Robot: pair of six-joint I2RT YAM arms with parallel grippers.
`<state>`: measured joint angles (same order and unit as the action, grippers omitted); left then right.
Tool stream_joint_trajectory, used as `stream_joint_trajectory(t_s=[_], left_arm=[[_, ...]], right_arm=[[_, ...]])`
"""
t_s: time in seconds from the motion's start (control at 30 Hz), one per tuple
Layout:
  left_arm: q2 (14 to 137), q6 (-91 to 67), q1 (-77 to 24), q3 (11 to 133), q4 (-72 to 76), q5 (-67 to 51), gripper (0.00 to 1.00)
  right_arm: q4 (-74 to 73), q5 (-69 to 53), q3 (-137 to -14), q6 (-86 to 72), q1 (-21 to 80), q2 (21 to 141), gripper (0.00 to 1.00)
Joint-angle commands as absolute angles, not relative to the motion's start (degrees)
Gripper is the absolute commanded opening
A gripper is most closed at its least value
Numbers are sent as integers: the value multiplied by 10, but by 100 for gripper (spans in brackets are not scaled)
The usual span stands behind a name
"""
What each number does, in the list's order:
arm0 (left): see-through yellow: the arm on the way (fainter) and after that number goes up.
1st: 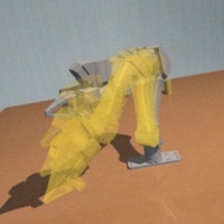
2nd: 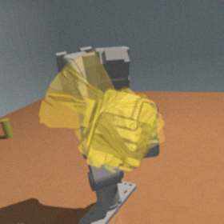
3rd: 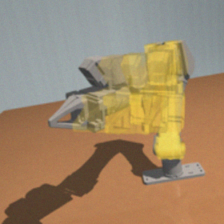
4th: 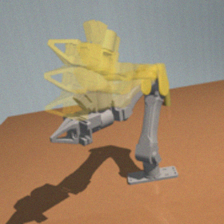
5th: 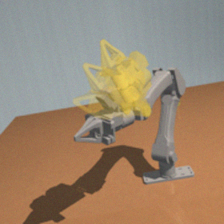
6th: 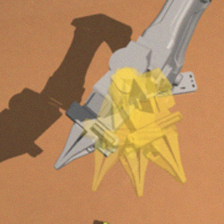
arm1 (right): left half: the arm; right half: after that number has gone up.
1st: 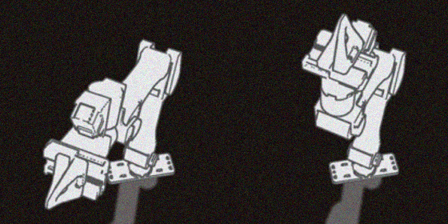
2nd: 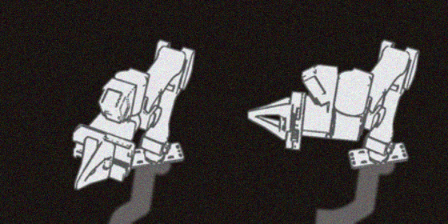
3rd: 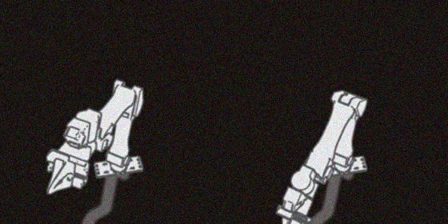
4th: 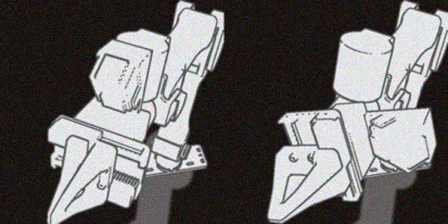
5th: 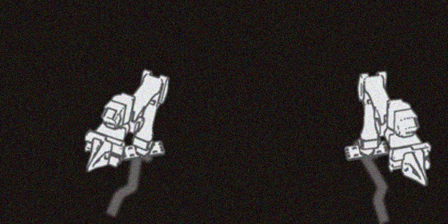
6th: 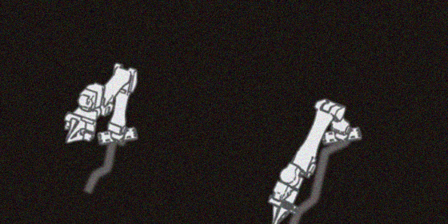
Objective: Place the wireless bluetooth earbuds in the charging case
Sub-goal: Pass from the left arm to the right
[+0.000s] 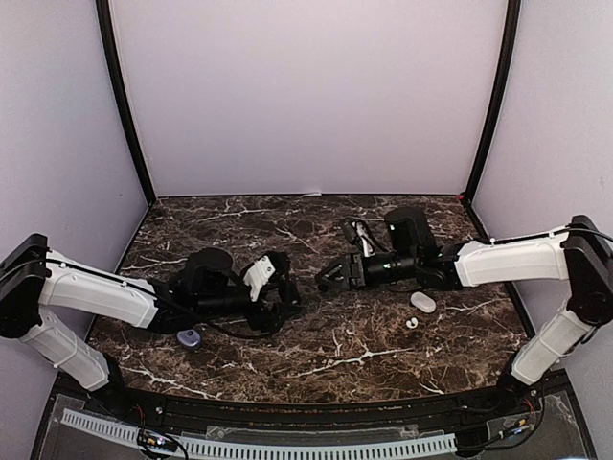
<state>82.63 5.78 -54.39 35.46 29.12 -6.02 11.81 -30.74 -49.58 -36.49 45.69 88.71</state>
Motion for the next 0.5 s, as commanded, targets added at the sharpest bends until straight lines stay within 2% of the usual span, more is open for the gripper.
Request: stream_joint_trajectory(t_s=[0.0, 0.1, 0.47], left_arm=[[838, 103, -560, 348, 346, -72, 55], [844, 120, -570, 343, 363, -62, 55], [860, 164, -596, 341, 382, 0, 56]], right_arm=[[123, -338, -528, -382, 476, 911, 59], [128, -354, -541, -389, 483, 942, 54], [114, -372, -571, -389, 508, 982, 51]])
